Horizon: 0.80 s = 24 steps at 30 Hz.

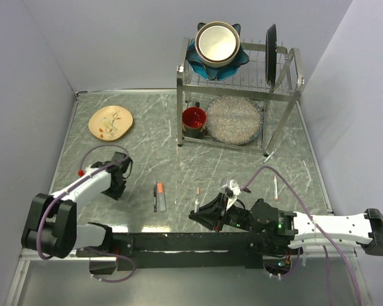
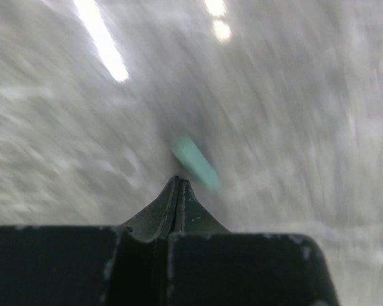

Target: Insert the pens into the pen caps

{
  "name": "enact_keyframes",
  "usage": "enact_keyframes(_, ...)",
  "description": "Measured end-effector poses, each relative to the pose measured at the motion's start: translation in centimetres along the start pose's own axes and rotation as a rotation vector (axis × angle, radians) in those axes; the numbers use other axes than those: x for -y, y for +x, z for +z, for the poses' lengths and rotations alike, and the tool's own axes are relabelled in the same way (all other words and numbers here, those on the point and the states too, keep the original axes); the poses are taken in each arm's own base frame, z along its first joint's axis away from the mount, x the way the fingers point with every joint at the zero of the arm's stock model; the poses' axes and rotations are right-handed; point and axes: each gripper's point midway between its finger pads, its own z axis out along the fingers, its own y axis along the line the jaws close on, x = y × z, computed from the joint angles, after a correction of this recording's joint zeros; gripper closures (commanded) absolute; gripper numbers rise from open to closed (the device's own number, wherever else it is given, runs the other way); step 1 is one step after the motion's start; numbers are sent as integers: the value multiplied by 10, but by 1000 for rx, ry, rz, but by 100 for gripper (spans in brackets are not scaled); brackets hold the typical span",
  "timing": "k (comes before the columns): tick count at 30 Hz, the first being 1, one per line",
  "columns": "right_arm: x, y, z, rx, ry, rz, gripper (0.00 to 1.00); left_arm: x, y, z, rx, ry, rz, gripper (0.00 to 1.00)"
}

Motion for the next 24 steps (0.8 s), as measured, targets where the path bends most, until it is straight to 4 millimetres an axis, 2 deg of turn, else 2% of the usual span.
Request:
enact_keyframes(6,-1,2,2,-14,-1,5,100,26,52,-31,-82,83,151,99)
enact_keyframes(10,-3,1,4,-17,-8,6,100,53,68,-66,-78,174,253,99)
enact_keyframes(12,-3,3,4,-22,-9,7,100,68,65,-81,-45,230,333,99)
enact_keyframes(15,-5,4,4,-30,-18,8,100,99,49,-105,48,352,511,96)
enact_keyframes(16,-5,4,4,-30,-21,9,100,108,42,-112,91,383,567,92)
enact_keyframes(17,-7,4,4,-30,-27,12,100,114,35,-117,131,400,626,74)
enact_keyframes(19,-9,1,2,-23,-35,14,100,125,21,-127,203,427,756,61)
enact_keyframes(20,-10,-1,1,-14,-40,15,100,130,18,-132,213,448,820,50)
enact_keyframes(24,-15,-17,-6,39,-63,22,100,141,11,-139,206,520,1048,48)
